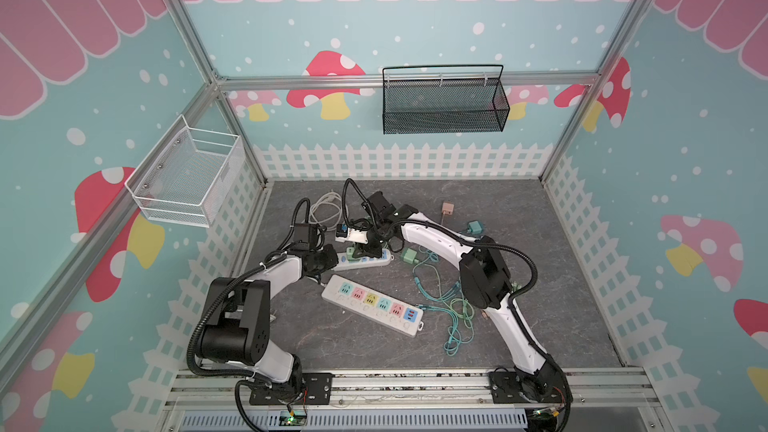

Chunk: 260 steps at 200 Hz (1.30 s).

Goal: Insert the plug

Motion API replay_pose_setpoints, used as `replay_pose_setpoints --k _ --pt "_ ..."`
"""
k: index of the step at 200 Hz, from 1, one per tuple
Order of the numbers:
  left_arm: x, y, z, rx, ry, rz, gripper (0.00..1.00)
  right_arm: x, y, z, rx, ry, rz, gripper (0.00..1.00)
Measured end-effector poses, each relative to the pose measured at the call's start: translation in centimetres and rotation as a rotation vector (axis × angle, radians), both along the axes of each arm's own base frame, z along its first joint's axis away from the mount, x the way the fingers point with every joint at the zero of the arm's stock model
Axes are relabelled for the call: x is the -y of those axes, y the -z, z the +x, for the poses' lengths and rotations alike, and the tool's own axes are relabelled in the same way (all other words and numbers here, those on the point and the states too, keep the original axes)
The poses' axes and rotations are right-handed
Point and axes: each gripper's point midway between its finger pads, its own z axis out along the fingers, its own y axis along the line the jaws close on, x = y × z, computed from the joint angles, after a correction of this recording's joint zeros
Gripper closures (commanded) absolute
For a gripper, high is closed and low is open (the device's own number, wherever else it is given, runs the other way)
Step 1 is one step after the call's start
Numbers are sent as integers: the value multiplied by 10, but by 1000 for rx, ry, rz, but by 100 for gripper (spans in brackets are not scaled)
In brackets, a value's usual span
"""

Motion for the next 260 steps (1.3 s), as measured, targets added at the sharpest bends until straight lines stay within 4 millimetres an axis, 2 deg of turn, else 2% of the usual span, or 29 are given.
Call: replay_pose_setpoints --k 28,172,200,260 --pt "0 0 0 0 0 0 79 -2 6 1 1 -5 1 95" --pt "0 0 3 8 -2 -1 79 -1 7 3 24 -19 -16 95" --pt "0 0 3 10 -2 -1 80 -3 18 3 25 -24 -32 96" --pt "0 -2 3 13 -7 -5 80 -2 19 5 30 -18 -43 96"
